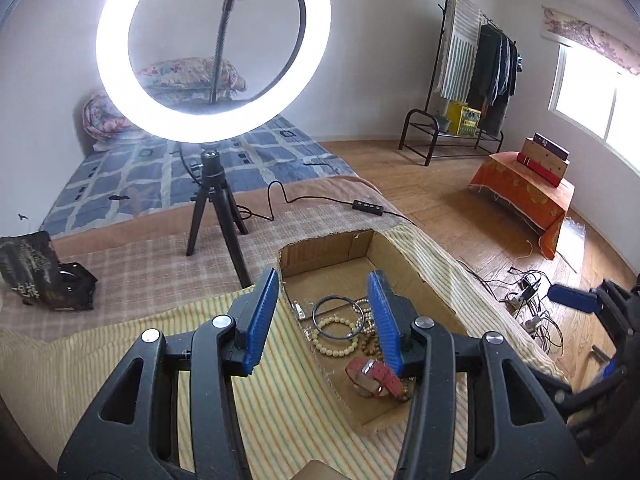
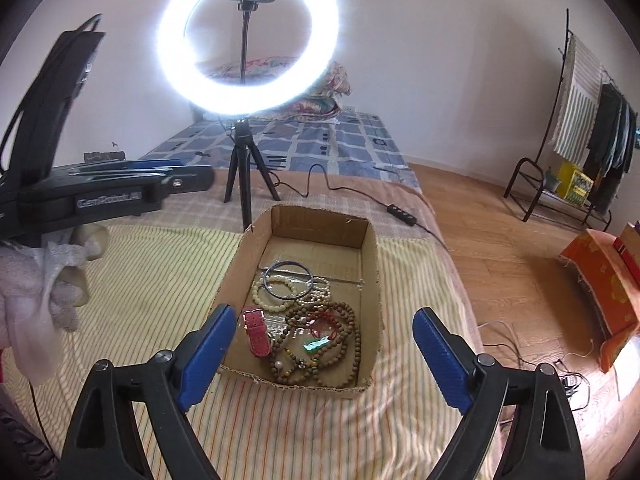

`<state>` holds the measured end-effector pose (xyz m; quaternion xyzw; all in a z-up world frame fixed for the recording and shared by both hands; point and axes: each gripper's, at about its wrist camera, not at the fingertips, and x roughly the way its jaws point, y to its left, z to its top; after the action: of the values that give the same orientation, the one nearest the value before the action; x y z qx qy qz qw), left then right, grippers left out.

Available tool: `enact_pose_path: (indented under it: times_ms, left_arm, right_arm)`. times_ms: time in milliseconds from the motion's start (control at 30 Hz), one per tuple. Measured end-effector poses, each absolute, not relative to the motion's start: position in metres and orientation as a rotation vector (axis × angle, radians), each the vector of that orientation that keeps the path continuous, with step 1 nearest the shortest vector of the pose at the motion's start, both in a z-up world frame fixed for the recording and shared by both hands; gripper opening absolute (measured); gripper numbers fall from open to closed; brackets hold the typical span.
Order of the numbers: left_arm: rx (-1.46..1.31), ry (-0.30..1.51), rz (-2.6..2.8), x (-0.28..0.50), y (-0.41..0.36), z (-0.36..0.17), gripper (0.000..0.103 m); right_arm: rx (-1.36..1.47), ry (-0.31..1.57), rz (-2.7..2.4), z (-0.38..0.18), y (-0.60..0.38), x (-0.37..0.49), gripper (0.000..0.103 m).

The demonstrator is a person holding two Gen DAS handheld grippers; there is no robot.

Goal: Organize jewelry

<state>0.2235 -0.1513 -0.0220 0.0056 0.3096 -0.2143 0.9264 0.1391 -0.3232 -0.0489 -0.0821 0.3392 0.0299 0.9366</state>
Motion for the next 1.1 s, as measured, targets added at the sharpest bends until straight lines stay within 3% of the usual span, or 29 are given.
enact_pose_path:
  times_ms: [33, 167, 300, 467, 567, 900, 1100]
  left_arm:
    - [0.018, 0.624, -0.439, 0.215, -0.148, -0.019, 0.058]
    - [0.041, 0.592, -0.427, 0.182, -0.132, -0.010, 0.060]
    - [0.049, 0.584, -0.394, 0.149, -0.116, -0.004, 0.081]
    - [0.086, 0.606, -0.371, 0.116, -0.106, -0.005, 0.083]
    - [0.075, 0.623, -0.367, 0.103, -0.101, -0.010, 0.091]
    - [0.083, 0.630, -0.307, 0.082, -0.097, -0.013, 0.093]
    - [0.079, 0.636, -0.293, 0.080, -0.094, -0.015, 0.101]
  right_arm:
    - [-0.168, 0.686, 0.054, -0.046, -0.323, 0.135, 0.094]
    - [-0.158, 0.663, 0.028, -0.036, -0.325, 0.124, 0.097]
    - [-0.139, 0.640, 0.013, -0.027, -0.326, 0.112, 0.101]
    - [-0.118, 0.609, -0.014, -0.019, -0.324, 0.099, 0.103]
    - [-0.109, 0.592, -0.026, -0.017, -0.322, 0.092, 0.103]
    - [-0.085, 0.576, -0.041, -0.023, -0.314, 0.079, 0.103]
    - [-0.089, 0.553, -0.054, -0.021, -0.312, 0.074, 0.103]
